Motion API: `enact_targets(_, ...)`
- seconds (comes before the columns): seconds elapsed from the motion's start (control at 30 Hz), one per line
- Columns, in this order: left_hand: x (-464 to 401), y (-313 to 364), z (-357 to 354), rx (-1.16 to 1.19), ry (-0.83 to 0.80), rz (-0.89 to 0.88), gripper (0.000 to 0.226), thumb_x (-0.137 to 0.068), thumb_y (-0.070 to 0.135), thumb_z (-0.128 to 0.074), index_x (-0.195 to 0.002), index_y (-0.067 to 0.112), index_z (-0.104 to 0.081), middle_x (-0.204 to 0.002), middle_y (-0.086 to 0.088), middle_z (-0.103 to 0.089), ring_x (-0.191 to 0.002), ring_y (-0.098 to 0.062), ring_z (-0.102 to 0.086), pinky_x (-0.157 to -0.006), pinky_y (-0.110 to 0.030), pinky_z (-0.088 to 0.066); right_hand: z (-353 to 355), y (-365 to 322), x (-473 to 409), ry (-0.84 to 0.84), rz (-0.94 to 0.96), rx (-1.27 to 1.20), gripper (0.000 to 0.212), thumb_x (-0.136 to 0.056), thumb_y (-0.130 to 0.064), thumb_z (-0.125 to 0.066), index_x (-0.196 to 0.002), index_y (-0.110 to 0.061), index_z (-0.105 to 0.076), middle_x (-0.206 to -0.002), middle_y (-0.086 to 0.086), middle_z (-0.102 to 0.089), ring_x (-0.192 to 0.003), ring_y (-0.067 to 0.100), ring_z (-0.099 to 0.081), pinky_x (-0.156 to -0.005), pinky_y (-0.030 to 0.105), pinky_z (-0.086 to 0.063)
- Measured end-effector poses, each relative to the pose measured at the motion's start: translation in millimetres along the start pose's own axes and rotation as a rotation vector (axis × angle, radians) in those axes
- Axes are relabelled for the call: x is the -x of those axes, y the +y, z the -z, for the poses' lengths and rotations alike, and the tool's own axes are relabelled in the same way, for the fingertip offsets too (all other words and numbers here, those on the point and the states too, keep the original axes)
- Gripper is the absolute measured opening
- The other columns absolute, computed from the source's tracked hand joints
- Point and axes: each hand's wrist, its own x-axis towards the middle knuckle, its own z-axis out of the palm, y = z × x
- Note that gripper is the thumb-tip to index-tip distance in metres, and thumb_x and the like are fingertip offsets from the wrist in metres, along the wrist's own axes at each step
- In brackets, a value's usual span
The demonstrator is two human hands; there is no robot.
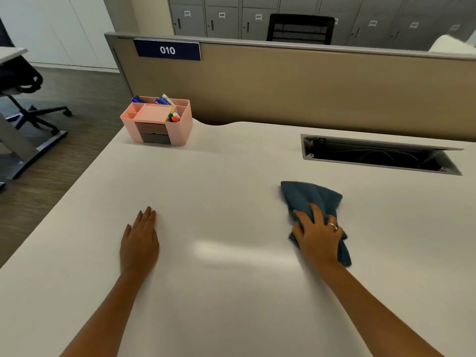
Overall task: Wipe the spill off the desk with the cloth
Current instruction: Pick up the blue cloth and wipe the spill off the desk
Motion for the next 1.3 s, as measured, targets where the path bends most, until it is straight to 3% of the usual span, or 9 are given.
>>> enact_targets(0.17,-1,2,0,0.000,0.014,0.009,0.052,-0.092,0.002,-0.034,-0.143,0.010,-0.034,-0.154,-0.003,-0.031,-0.144,-0.017,-0.023,-0.117,-0.042,-0.019,7,-40,39,0.030,0.029,-0.009,0.038,-0.078,-0.039,-0.041,-0.102,-0.029,-0.069,-0.125,0.011,-0.060,-0.093,0.041,-0.056,-0.067,0.046,-0.046)
enact_targets(0.33,-3,-2,-1,0.015,0.016,-0.001,0.053,-0.092,0.002,-0.034,-0.145,0.010,-0.031,-0.153,-0.004,-0.032,-0.143,-0.018,-0.024,-0.117,-0.041,-0.019,4,-93,37,-0.053,0.176,-0.057,0.028,-0.071,-0.039,-0.066,-0.098,-0.035,-0.068,-0.123,0.005,-0.062,-0.099,0.037,-0.059,-0.069,0.046,-0.047)
enact_targets(0.5,-20,-14,-4,0.065,0.011,-0.023,0.056,-0.092,0.000,-0.033,-0.146,0.012,-0.029,-0.152,-0.004,-0.035,-0.142,-0.015,-0.026,-0.117,-0.039,-0.019,1,-90,-6,-0.077,0.251,-0.067,0.028,-0.071,-0.035,-0.068,-0.098,-0.034,-0.069,-0.123,0.005,-0.064,-0.097,0.038,-0.060,-0.068,0.046,-0.048)
enact_targets(0.77,-66,-29,-8,0.051,-0.014,-0.055,0.056,-0.091,-0.001,-0.031,-0.145,0.013,-0.029,-0.153,-0.002,-0.034,-0.143,-0.013,-0.025,-0.117,-0.039,-0.019,-15,-23,-57,0.028,-0.042,0.022,0.042,-0.080,-0.042,-0.039,-0.106,-0.029,-0.069,-0.127,0.012,-0.059,-0.097,0.046,-0.056,-0.070,0.050,-0.046)
enact_targets(0.83,-82,-34,-7,0.046,-0.026,-0.072,0.057,-0.091,-0.001,-0.032,-0.145,0.013,-0.029,-0.153,-0.001,-0.033,-0.143,-0.013,-0.024,-0.117,-0.039,-0.019,-18,-15,-68,0.049,-0.113,0.044,0.040,-0.081,-0.040,-0.042,-0.108,-0.027,-0.068,-0.129,0.014,-0.057,-0.097,0.046,-0.054,-0.071,0.052,-0.045)
enact_targets(0.93,-109,-39,-7,0.042,-0.045,-0.105,0.057,-0.091,-0.001,-0.031,-0.146,0.014,-0.027,-0.154,-0.001,-0.031,-0.143,-0.013,-0.023,-0.117,-0.038,-0.017,-26,-10,-85,0.080,-0.177,0.083,0.034,-0.084,-0.034,-0.051,-0.113,-0.023,-0.065,-0.130,0.017,-0.053,-0.097,0.049,-0.050,-0.072,0.058,-0.045)
enact_targets(1.1,-147,-44,-9,0.028,-0.078,-0.177,0.056,-0.093,0.001,-0.031,-0.147,0.015,-0.025,-0.155,0.001,-0.028,-0.144,-0.012,-0.020,-0.118,-0.038,-0.015,-40,-10,-112,0.159,-0.221,0.105,0.049,-0.086,-0.041,-0.029,-0.116,-0.019,-0.062,-0.127,0.020,-0.052,-0.098,0.049,-0.049,-0.075,0.058,-0.045)
enact_targets(1.3,-185,-41,-16,0.027,-0.102,-0.230,0.058,-0.093,0.002,-0.030,-0.148,0.017,-0.021,-0.156,0.003,-0.024,-0.145,-0.011,-0.015,-0.120,-0.037,-0.012,-56,-35,-150,0.172,-0.366,0.066,0.053,-0.088,-0.041,-0.022,-0.115,-0.016,-0.060,-0.126,0.026,-0.050,-0.101,0.052,-0.049,-0.081,0.062,-0.041)
